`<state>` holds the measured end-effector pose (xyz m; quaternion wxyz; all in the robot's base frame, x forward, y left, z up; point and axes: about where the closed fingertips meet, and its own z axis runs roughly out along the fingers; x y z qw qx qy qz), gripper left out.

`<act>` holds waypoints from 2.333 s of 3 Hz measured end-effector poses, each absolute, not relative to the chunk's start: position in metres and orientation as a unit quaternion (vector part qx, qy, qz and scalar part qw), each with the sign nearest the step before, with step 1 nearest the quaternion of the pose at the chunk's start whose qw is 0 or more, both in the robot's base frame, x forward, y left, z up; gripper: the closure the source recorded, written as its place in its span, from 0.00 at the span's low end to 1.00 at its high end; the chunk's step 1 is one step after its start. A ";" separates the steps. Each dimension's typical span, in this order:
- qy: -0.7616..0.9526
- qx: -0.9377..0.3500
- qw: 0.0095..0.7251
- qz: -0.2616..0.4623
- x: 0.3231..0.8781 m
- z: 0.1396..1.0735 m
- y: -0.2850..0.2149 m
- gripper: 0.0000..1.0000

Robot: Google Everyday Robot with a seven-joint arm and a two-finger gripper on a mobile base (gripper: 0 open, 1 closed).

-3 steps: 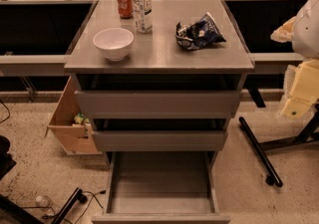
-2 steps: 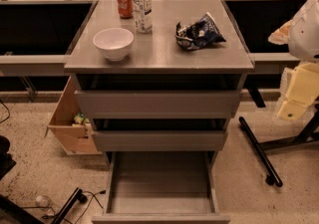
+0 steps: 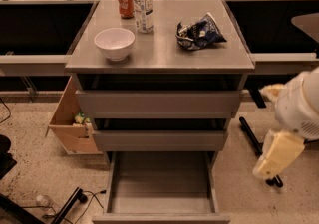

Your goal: Close bottom drawer

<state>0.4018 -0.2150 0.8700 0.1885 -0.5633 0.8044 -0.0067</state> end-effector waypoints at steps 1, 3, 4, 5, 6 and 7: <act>0.821 -0.550 0.152 0.008 0.386 0.772 -0.233 0.00; 0.838 -0.535 0.095 0.045 0.378 0.659 -0.254 0.00; 0.837 -0.533 0.092 0.082 0.379 0.572 -0.237 0.00; 0.841 -0.522 0.102 0.100 0.379 0.500 -0.229 0.00; 0.842 -0.521 0.091 0.107 0.385 0.426 -0.227 0.19; 0.840 -0.522 0.078 0.124 0.393 0.367 -0.229 0.42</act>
Offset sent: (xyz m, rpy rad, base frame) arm -0.0367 -0.0740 -0.3201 -0.0103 0.3621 -0.1180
